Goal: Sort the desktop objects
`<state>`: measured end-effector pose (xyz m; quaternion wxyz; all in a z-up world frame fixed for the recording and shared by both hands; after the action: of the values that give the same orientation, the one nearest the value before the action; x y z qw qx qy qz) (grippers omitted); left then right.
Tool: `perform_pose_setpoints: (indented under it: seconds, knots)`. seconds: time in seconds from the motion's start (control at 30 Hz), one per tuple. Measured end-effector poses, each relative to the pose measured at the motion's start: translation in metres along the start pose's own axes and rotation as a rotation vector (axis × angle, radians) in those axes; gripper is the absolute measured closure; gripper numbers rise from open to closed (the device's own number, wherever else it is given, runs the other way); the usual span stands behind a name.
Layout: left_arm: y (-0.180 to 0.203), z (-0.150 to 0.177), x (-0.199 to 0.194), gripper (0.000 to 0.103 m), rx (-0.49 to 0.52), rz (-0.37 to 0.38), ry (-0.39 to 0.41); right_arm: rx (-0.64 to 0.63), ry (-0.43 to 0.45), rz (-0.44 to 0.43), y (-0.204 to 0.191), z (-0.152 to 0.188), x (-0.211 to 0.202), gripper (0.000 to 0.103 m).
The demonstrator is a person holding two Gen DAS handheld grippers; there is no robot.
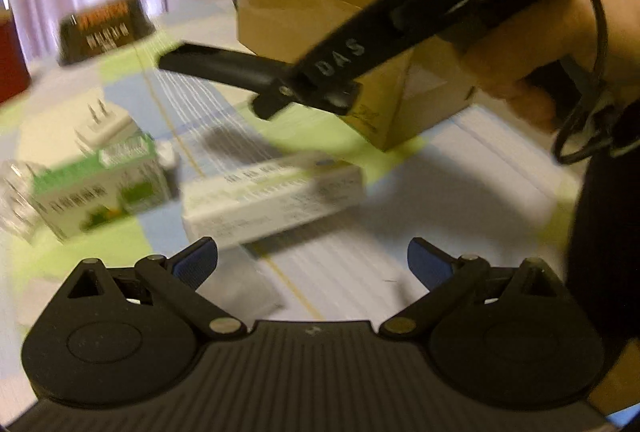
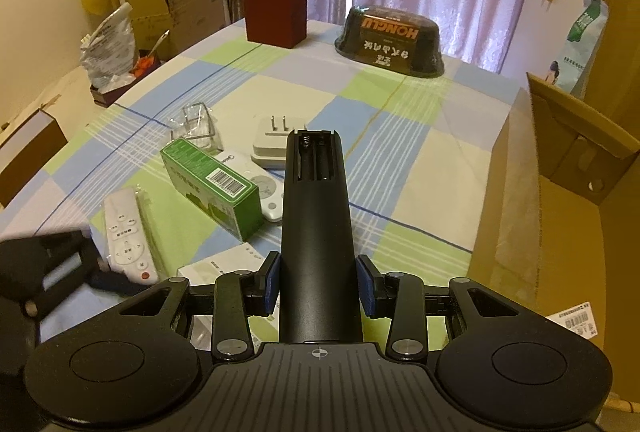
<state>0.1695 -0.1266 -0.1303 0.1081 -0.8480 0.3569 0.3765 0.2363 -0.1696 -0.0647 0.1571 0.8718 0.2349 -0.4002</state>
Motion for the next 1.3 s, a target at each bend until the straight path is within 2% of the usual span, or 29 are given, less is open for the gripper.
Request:
perform_pose_setpoints:
  seconds: [0.1, 0.2, 0.3, 0.4, 0.43, 0.47, 0.5, 0.57, 0.6, 0.67, 0.77, 0.93, 1.0, 1.07, 1.1, 1.17, 1.23, 1.27, 1.3]
  knots:
    - [0.0, -0.004, 0.004, 0.004, 0.196, -0.109, -0.018, -0.001, 0.007, 0.006, 0.002, 0.001, -0.002, 0.065]
    - [0.01, -0.005, 0.019, 0.006, 0.462, -0.204, -0.059, 0.01, 0.012, 0.011, 0.005, 0.0, -0.002, 0.065]
    - [0.022, 0.0, 0.038, 0.011, 0.691, -0.263, -0.1, 0.022, 0.02, 0.016, 0.009, 0.0, -0.003, 0.065]
    - [0.03, 0.006, 0.052, 0.018, 0.852, -0.31, -0.131, 0.025, 0.024, 0.018, 0.012, -0.001, -0.004, 0.066]
    - [0.031, 0.007, 0.056, 0.021, 0.889, -0.33, -0.14, 0.025, 0.026, 0.017, 0.013, -0.001, -0.004, 0.076]
    - [0.031, 0.008, 0.06, 0.029, 0.923, -0.348, -0.148, 0.021, 0.024, 0.015, 0.013, -0.001, -0.004, 0.1]
    - [0.03, 0.008, 0.063, 0.033, 0.944, -0.363, -0.157, 0.014, 0.019, 0.017, 0.014, -0.001, -0.004, 0.103]
    - [0.028, 0.009, 0.068, 0.041, 0.973, -0.381, -0.174, 0.002, 0.01, 0.023, 0.015, -0.001, -0.003, 0.103]
    - [0.027, 0.009, 0.07, 0.051, 0.98, -0.385, -0.184, -0.005, 0.003, 0.027, 0.015, -0.001, -0.001, 0.103]
    - [0.025, 0.01, 0.074, 0.063, 0.974, -0.382, -0.209, -0.015, -0.011, 0.019, 0.015, 0.0, 0.0, 0.103]
    - [0.022, 0.01, 0.077, 0.07, 0.969, -0.374, -0.212, -0.004, -0.003, 0.025, 0.017, 0.003, -0.002, 0.103]
    - [0.02, 0.007, 0.076, 0.069, 0.974, -0.361, -0.195, 0.07, 0.017, 0.031, 0.024, 0.017, -0.015, 0.103]
    - [0.018, 0.005, 0.078, 0.062, 0.99, -0.363, -0.183, 0.1, 0.021, 0.04, 0.026, 0.028, -0.023, 0.103]
    - [0.016, 0.002, 0.08, 0.046, 1.017, -0.373, -0.165, 0.139, 0.018, 0.055, 0.028, 0.04, -0.03, 0.103]
    - [0.015, 0.0, 0.081, 0.043, 1.03, -0.378, -0.157, 0.169, 0.016, 0.063, 0.03, 0.047, -0.034, 0.103]
    - [0.013, -0.003, 0.083, 0.043, 1.038, -0.369, -0.155, 0.239, 0.006, 0.078, 0.035, 0.06, -0.039, 0.103]
    - [0.011, -0.006, 0.085, 0.06, 1.03, -0.346, -0.166, 0.308, -0.01, 0.086, 0.037, 0.072, -0.041, 0.103]
    - [0.009, -0.007, 0.086, 0.074, 1.02, -0.339, -0.172, 0.339, -0.018, 0.09, 0.039, 0.078, -0.042, 0.103]
    - [0.007, -0.009, 0.085, 0.077, 1.013, -0.348, -0.167, 0.363, -0.025, 0.098, 0.041, 0.081, -0.042, 0.103]
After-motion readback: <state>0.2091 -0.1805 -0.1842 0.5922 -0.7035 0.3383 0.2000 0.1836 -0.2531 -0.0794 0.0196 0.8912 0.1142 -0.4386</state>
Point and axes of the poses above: each gripper's, at about its wrist camera, not at the fingertips, and x roughly the way its jaws point, y to its right, z to its underside, the point moved 9 cm from there along x, roughly the way its jaws point, and after that the axes turned 5 degrees about z, right-handed, at the moved point
